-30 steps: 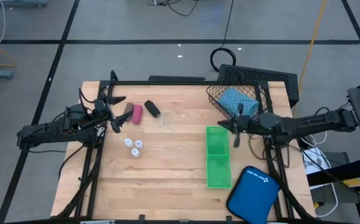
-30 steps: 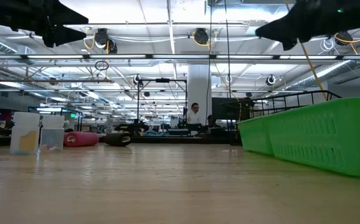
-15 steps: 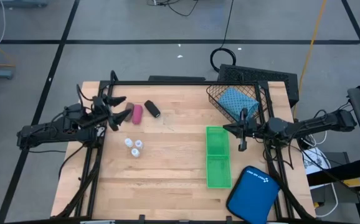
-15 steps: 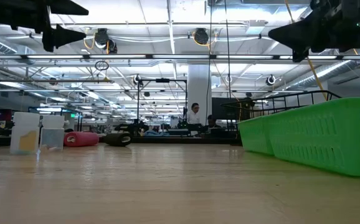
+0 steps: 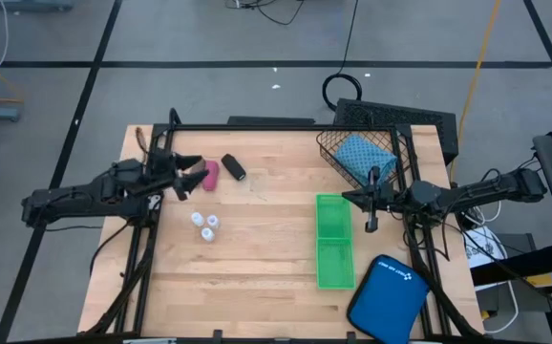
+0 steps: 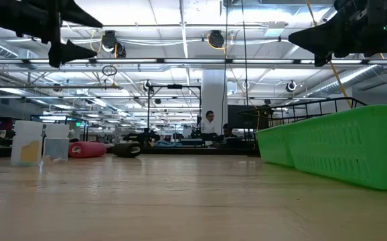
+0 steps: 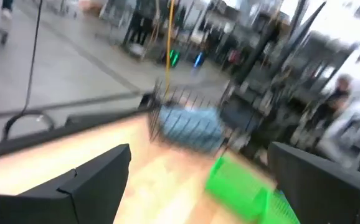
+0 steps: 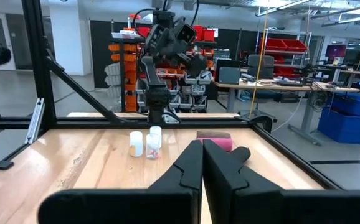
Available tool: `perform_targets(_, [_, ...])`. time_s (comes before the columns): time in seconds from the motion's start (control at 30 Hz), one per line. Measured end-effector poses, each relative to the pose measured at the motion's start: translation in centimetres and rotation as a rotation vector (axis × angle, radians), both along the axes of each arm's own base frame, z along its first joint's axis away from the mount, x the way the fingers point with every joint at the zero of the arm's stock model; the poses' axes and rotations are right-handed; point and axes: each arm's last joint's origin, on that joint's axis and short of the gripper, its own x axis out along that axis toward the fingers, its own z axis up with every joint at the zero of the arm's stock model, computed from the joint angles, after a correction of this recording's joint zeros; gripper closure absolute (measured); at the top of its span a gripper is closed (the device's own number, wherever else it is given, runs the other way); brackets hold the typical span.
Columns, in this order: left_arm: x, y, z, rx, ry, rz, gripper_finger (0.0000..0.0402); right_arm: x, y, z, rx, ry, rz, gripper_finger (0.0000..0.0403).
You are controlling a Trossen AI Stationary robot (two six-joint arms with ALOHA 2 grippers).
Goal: Pick & Place Medicine items
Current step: Put the brown bandage into the top green basket
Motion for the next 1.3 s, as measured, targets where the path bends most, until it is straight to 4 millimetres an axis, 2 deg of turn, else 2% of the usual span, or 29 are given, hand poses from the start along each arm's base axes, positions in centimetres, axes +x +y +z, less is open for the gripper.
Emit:
perform_targets(0.23, [1.5,0.7,-0.4,-0.032,0.318,0.153,0.0002,0.0,0.0,0.0,0.002,-0.001,-0.001,0.0403])
perform_targets(0.4, [1.7,1.0,-1.2,-0.123,0.572,0.326,0.0004,0.0,0.0,0.0,0.015,-0.003,-0.001,0.0403])
perform_targets(0.73, [2.9,1.6,-5.2,-0.277,0.885,0.465,0.0022,0.0,0.0,0.0,0.013,-0.003,-0.004,0.0403])
perform_targets(1.3, [4.8,4.3,-10.7,-0.332,1.274,0.63,0.0078,0.0,0.0,0.0,0.029,-0.005,-0.001,0.0403])
